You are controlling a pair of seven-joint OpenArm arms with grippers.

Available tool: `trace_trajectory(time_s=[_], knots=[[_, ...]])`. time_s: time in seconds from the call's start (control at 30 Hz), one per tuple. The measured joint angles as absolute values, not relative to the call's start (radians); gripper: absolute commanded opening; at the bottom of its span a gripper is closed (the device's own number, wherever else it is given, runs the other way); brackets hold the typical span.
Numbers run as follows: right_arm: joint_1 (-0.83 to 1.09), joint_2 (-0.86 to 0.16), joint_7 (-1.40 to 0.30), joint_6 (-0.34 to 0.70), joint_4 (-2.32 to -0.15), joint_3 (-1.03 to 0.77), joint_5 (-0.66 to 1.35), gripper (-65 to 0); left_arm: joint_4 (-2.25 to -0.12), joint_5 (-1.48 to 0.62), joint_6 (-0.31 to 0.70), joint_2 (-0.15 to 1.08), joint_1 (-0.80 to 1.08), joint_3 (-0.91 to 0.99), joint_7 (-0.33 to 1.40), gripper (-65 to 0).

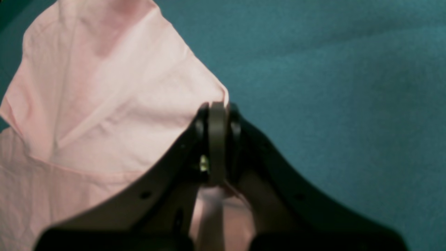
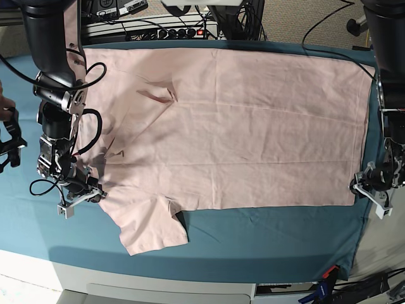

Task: Fold the T-shirt properly
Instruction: 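Grasp the hem corners with both grippers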

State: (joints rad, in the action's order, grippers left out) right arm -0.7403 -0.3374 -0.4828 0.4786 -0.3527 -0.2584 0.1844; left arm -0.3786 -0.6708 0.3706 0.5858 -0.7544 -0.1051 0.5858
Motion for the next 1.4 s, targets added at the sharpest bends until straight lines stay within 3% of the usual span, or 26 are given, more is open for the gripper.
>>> trace_trajectory(time_s=[0.37,0.57,1.0,1.07,1.17,1.4], knots=[[-0.740,-0.337,-0.478,0.479,-0.353,-0.258,0.184,-65.0,-0.382,-0.754,0.442,0.525,-0.752,-0.104,0.598,-40.4],[-0.740,-0.338,-0.478,0.479,-0.353,-0.258,0.184,-65.0,-0.382,-0.751,0.441,0.529,-0.750,-0.104,0.581,-48.9],[-0.740,-0.338,-0.477,0.479,-0.353,-0.258,0.184,-65.0,-0.443,-0.746,0.441,0.529,-0.748,-0.104,0.589,-49.0],[-0.739,-0.338,-0.477,0.479,-0.353,-0.258,0.184,-65.0,-0.446,-0.746,0.441,0.529,-0.749,-0.104,0.589,-53.3],[-0.739,-0.338,-0.477,0.479,-0.353,-0.258,0.184,-65.0,-0.446,-0.745,0.441,0.530,-0.746,-0.104,0.590,-65.0],[-0.709,-0.331,-0.498,0.503,-0.424,-0.258,0.181,-65.0,-0.446,-0.746,0.441,0.530,-0.746,-0.104,0.601,-65.0]])
